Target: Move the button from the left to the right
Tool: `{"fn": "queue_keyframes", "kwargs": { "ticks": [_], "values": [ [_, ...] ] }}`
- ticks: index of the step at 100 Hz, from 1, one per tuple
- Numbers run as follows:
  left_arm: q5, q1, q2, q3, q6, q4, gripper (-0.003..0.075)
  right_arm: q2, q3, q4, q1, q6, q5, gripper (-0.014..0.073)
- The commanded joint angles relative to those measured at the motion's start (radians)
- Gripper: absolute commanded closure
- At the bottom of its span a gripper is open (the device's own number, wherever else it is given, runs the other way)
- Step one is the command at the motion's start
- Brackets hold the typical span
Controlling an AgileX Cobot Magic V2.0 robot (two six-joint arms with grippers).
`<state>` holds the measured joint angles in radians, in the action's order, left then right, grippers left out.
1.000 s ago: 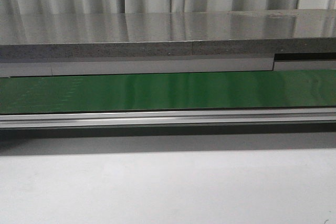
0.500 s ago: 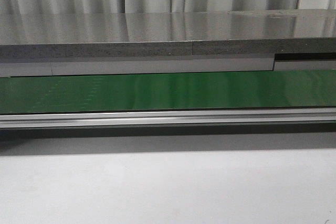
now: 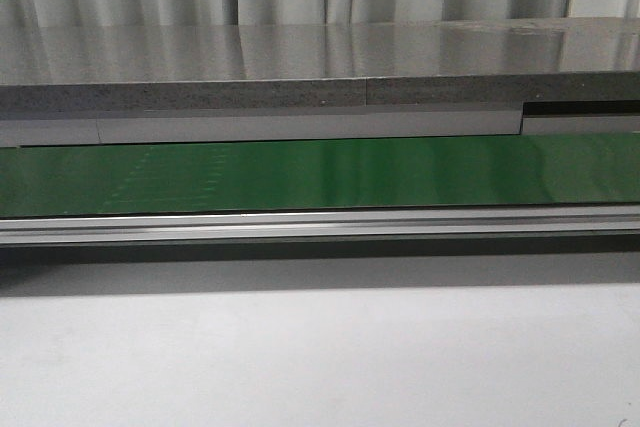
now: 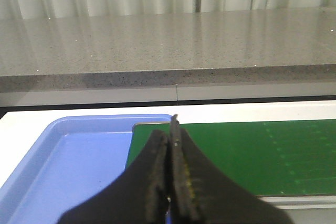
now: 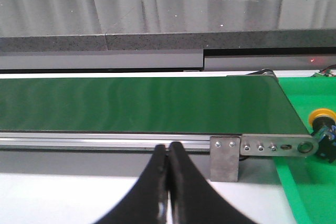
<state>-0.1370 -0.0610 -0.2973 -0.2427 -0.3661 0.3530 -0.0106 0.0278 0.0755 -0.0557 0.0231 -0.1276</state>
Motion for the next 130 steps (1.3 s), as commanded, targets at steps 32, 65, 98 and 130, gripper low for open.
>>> {"fn": "queue_keyframes", "kwargs": {
  "ticks": [32,65,98,130],
  "values": [
    [0.219,0.006,-0.007,-0.017,0.006,-0.056,0.0741,-0.019,-0.017,-0.007,-0.002,-0.001,0.086,0.0662],
    [0.237,0.006,0.069,0.087,0.387,-0.509,0.0741,-0.019,-0.017,-0.007,-0.002,-0.001,0.086,0.0662],
    [0.228,0.006,0.276,0.229,0.65,-0.624,0.0741,-0.019,-0.017,-0.007,-0.002,-0.001,0.086,0.0662],
    [0.167,0.037,0.331,0.291,0.717,-0.613,0.0741,-0.019,-0.017,-0.007,-0.002,-0.001,0.086,0.0662]
  ]
}}
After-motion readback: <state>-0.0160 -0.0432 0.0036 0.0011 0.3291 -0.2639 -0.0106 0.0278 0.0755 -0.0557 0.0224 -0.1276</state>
